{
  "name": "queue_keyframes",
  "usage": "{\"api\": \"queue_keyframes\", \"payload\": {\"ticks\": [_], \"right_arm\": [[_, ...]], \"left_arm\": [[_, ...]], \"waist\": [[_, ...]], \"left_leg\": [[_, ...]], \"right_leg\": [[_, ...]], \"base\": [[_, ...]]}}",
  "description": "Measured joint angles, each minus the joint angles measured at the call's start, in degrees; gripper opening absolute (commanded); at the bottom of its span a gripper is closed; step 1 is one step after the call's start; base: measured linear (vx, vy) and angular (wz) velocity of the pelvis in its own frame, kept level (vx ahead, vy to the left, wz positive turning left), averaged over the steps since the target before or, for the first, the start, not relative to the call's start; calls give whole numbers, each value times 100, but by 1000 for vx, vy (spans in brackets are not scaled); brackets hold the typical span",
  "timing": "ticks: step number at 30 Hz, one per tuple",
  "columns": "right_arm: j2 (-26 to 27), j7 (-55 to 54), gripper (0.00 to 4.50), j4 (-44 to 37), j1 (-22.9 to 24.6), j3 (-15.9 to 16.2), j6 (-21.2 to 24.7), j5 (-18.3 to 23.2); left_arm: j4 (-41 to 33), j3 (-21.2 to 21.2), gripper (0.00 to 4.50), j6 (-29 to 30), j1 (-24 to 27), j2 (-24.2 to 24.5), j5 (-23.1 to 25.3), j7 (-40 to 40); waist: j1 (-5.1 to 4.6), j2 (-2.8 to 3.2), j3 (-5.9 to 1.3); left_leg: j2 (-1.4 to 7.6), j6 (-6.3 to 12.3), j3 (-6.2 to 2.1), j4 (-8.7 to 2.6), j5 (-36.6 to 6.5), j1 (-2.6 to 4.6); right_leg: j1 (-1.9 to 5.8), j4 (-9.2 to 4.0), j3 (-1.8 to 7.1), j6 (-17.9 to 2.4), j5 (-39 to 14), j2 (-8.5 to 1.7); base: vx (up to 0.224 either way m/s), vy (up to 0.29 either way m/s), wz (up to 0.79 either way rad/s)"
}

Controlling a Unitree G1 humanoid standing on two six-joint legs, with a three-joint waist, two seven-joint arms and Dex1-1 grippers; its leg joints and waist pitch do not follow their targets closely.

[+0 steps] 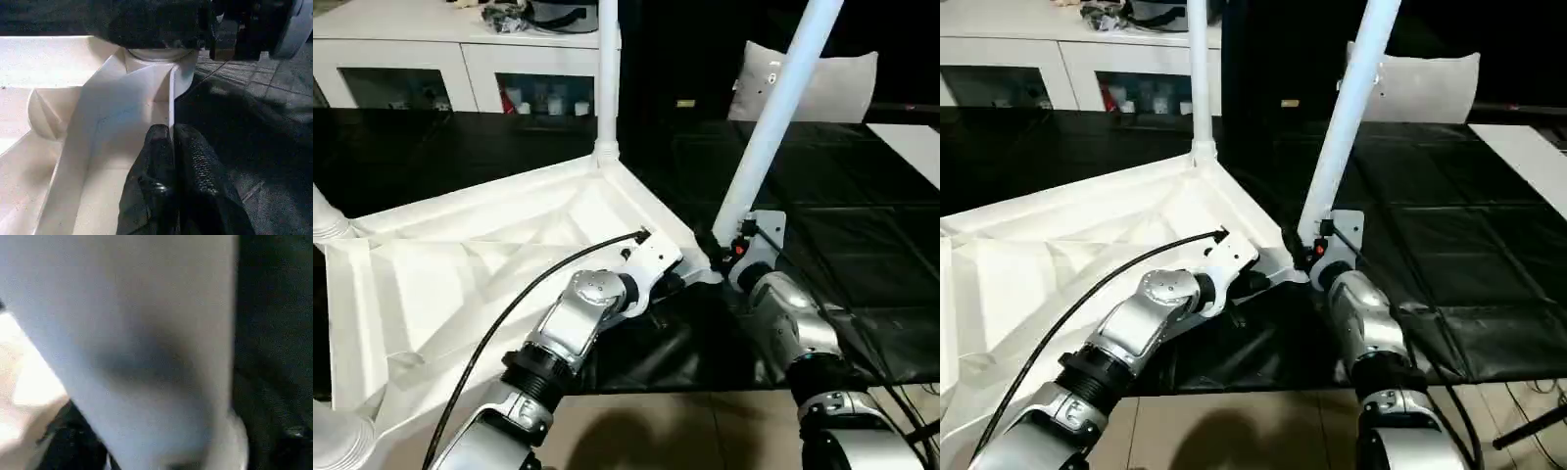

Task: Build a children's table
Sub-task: Rotate leg to tighten

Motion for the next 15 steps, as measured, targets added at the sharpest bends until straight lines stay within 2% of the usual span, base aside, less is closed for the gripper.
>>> {"api": "queue_keyframes", "payload": {"ticks": [1, 3, 5, 7, 15], "right_arm": [[-14, 15, 347, -106, 45, -10, 2, -1], [-24, 61, 374, -239, 116, -22, -19, -1], [-43, 118, 383, -380, 187, -20, -2, 1], [-161, 414, 414, -628, 378, -7, 14, 35], [-1036, 1998, 446, -1466, 849, 188, 260, 296]], "left_arm": [[-1, -17, 0, -2, -17, -4, 5, 2], [-23, -33, 0, -13, -45, -5, 7, 0], [-35, -51, 0, -37, -54, 5, 25, -1], [-34, -129, 0, -154, -55, 101, 55, -33], [-33, -162, 0, -637, -46, 646, 52, -541]], "waist": [[18, 0, 0], [41, 4, -2], [59, 5, -2], [88, 13, 3], [34, 40, 20]], "left_leg": [[0, 0, 0, -8, 0, -12], [0, 1, 0, -8, 1, -53], [2, 2, 0, -10, 1, -65], [2, 5, 0, -11, -1, -68], [14, 5, 0, -14, 0, -62]], "right_leg": [[-12, 0, -1, -2, 1, 1], [-52, 5, -2, -33, 20, 1], [-66, 7, -3, -34, 20, 3], [-70, 5, -3, -32, 19, 3], [-69, 7, -5, -31, 18, 16]], "base": [[0, 0, 0], [0, 0, 0], [0, 0, 0], [0, 0, 0], [0, 0, 0]]}}
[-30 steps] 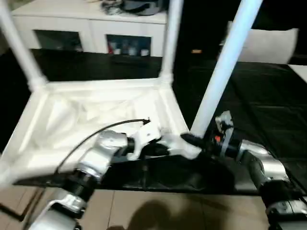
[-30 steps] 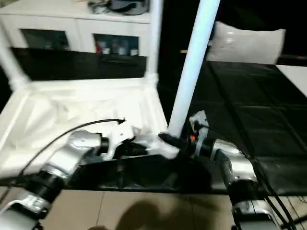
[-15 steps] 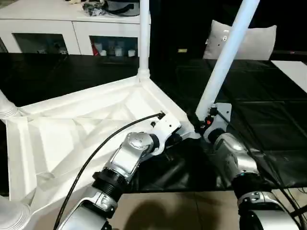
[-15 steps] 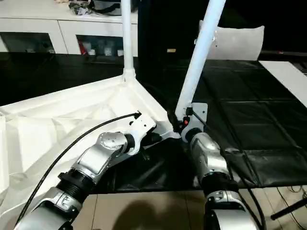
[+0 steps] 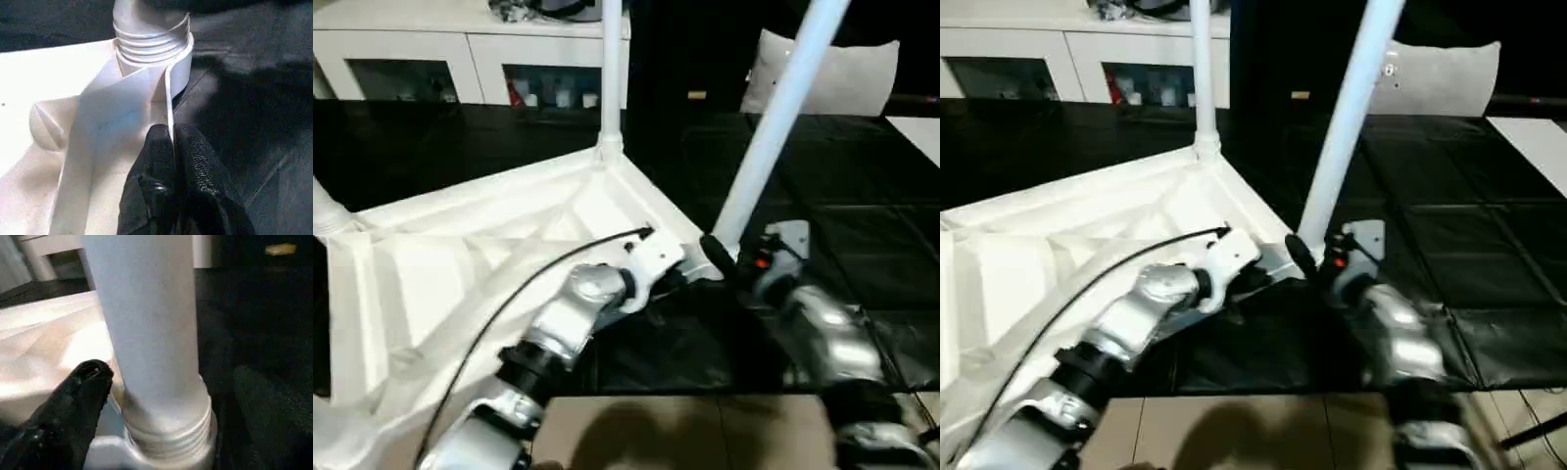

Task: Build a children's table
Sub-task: Rotate leg to tighten

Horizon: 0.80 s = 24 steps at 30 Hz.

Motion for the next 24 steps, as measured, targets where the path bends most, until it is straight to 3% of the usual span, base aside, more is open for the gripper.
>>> {"api": "queue_keyframes", "payload": {"ticks": [5, 14, 17, 24], "right_arm": [[-407, 743, 446, -206, 1, 118, 94, 56], [-1034, 2333, 354, -523, 114, 671, 542, 166], [-1065, 2572, 330, -481, 71, 854, 495, 49], [-1097, 2956, 267, -479, 18, 1100, 466, -67]], "left_arm": [[-2, -28, 0, -349, 13, 398, 0, -384], [-200, -238, 0, -1239, 186, 1150, -82, -1457], [-197, -285, 0, -1557, 190, 1419, -144, -1918], [-193, -387, 0, -1908, 189, 1576, -192, -2452]], "waist": [[19, 0, 0], [125, -25, 4], [146, -40, 3], [307, -80, -15]], "left_leg": [[-1, 0, 0, 6, 0, 2], [1, 3, 1, 2, -3, 1], [1, 2, 1, 6, -2, 3], [-5, 2, 3, 10, -4, 6]], "right_leg": [[3, 0, 1, 0, 0, -2], [4, 0, -3, 6, -9, -2], [6, 3, -3, 6, -9, -3], [15, 2, 2, 7, -10, -11]], "base": [[0, 0, 0], [0, 0, 0], [0, 0, 0], [0, 0, 0]]}}
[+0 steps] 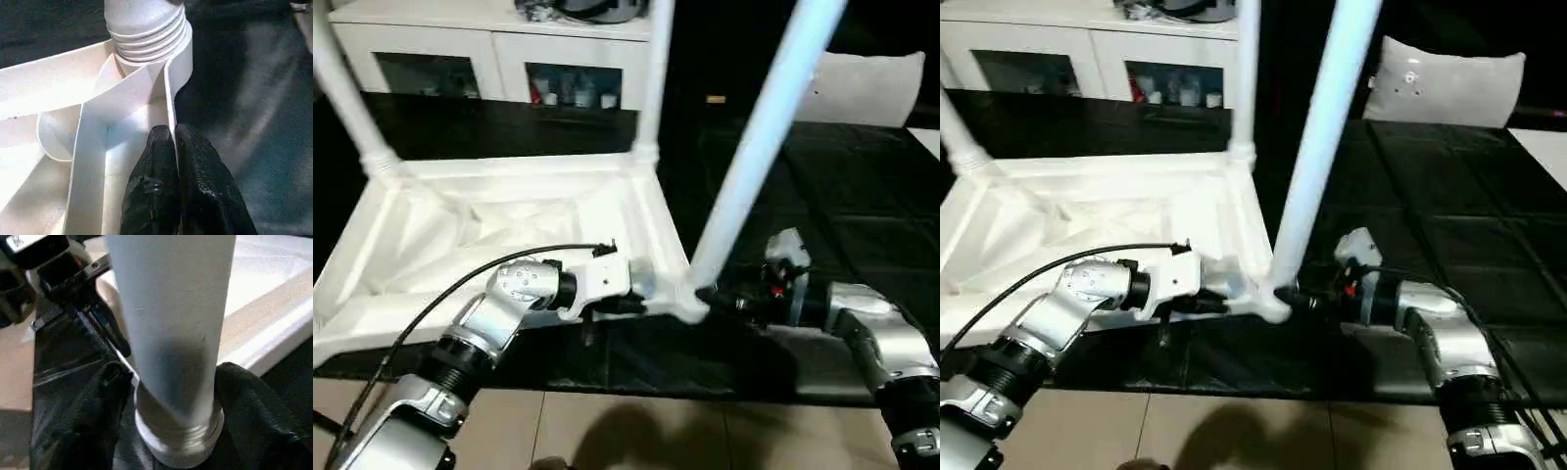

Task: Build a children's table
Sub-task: Rotate leg to tighten

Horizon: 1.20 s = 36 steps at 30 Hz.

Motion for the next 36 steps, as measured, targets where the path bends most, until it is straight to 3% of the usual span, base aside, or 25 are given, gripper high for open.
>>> {"api": "queue_keyframes", "payload": {"ticks": [10, 17, 22, 26, 28, 32, 35, 36], "right_arm": [[-27, 238, 200, -8, -5, 5, 61, -3], [-59, 245, 196, -203, 118, 26, 161, 2], [194, -134, 196, -447, 363, -185, 408, 77], [995, -1694, 196, -437, 352, -544, 656, -10], [1125, -2138, 196, -419, 314, -626, 730, -35], [1627, -3383, 196, -274, 76, -859, 757, -328], [2037, -4378, 196, -20, -168, -1076, 619, -469], [2069, -4488, 231, -10, -176, -1095, 581, -472]], "left_arm": [[24, -15, 0, -115, 12, 67, -85, -219], [28, 25, 0, -62, 51, 41, -168, -288], [-91, 214, 0, 643, 155, -181, -324, -142], [-57, 528, 0, 1533, 135, -601, -224, 717], [-42, 541, 0, 1783, 104, -793, -209, 1015], [135, 667, 0, 2372, -92, -1347, -116, 1871], [385, 784, 0, 2668, -287, -1876, 11, 2628], [387, 779, 0, 2677, -290, -1930, 26, 2707]], "waist": [[18, -7, -4], [39, -7, -6], [59, 0, -11], [-81, 7, -8], [-187, 6, -7], [-331, 6, -7], [-357, 5, -7], [-352, 6, -7]], "left_leg": [[0, -1, 0, 1, 1, 2], [0, 0, 0, 1, 0, 3], [0, -1, 0, 7, 1, 16], [1, -18, 0, 14, 13, 78], [0, -17, 0, 12, 13, 102], [-1, -17, 0, 5, 13, 102], [-5, -16, 0, -4, 11, 91], [-8, -15, 0, -15, 10, 91]], "right_leg": [[2, 4, 0, -1, 0, 0], [4, 3, 0, 1, -1, 0], [16, 7, 1, -2, 2, 0], [57, 5, 1, 22, -7, -1], [82, -16, 0, 32, -13, -3], [91, -54, -3, 33, -13, -3], [86, -72, -2, 31, -11, -2], [87, -82, -1, 29, -10, -2]], "base": [[0, 0, 0], [0, 0, 0], [0, 0, 0], [0, 0, 0], [0, 0, 0], [0, 0, 0], [0, 0, 0], [0, 0, 0]]}}
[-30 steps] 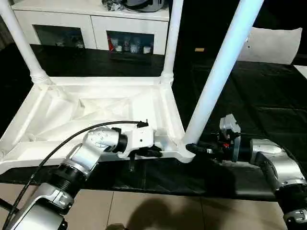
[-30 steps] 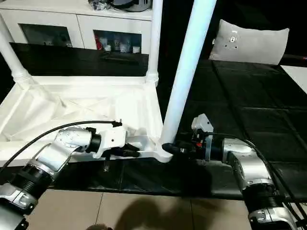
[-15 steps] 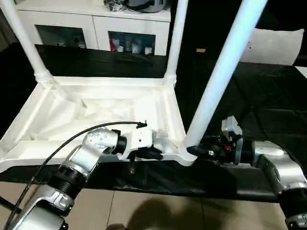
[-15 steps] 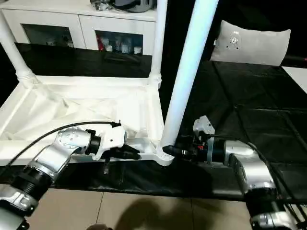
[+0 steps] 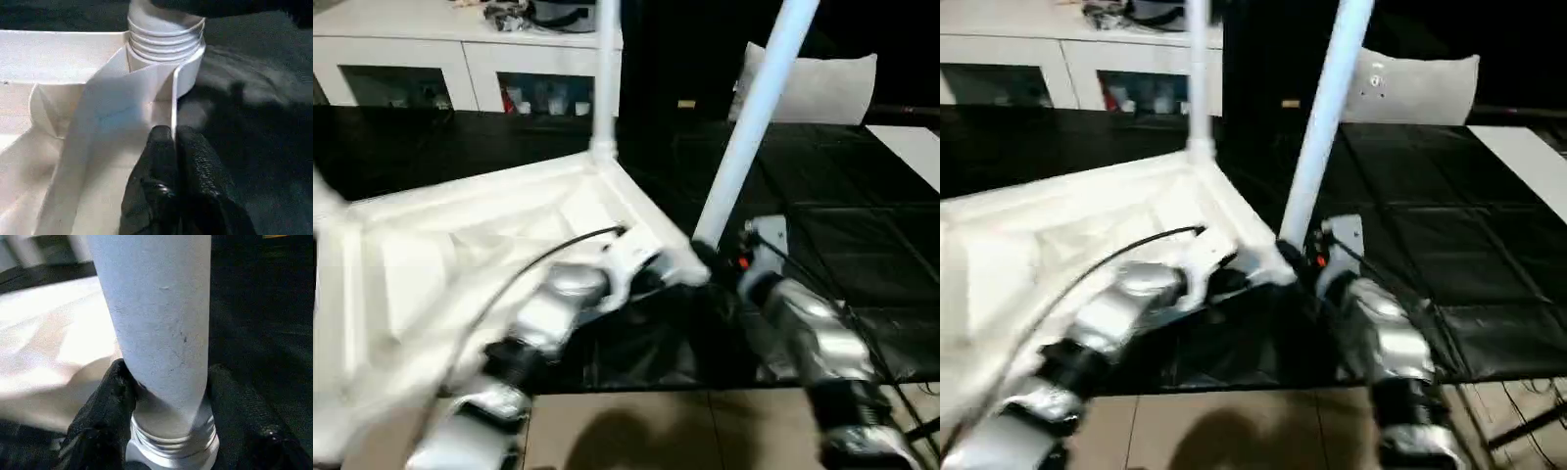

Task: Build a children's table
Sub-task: Rotate leg to tighten

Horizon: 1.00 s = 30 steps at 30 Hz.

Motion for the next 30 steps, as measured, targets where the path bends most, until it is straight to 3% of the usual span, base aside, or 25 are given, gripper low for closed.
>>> {"api": "queue_keyframes", "payload": {"ticks": [10, 21, 22, 30], "right_arm": [[-137, 281, 338, -51, 85, -35, -137, 43], [-1228, 2044, 431, -366, 441, 271, -119, 191], [-1260, 2144, 447, -417, 480, 312, -98, 191], [-1430, 2471, 450, -458, 601, 438, -49, 207]], "left_arm": [[-170, -264, 0, -152, -1, 193, 134, -128], [-316, -538, 0, -595, 20, 740, 298, -542], [-303, -528, 43, -595, 19, 749, 311, -540], [-78, -484, 95, -484, -91, 749, 243, -666]], "waist": [[74, 12, 2], [150, 22, 7], [151, 22, 7], [151, 23, 7]], "left_leg": [[-3, 14, 1, -53, -14, -2], [-3, 14, 1, -54, -14, -1], [-3, 14, 1, -53, -14, 0], [-4, 14, 2, -49, -14, 1]], "right_leg": [[-14, -7, 1, -14, 50, 7], [-12, -7, 1, -9, 47, 7], [-11, -8, 1, -9, 47, 6], [-11, -7, 3, -1, 43, 5]], "base": [[0, 0, 0], [0, 0, 0], [0, 0, 0], [0, 0, 0]]}}
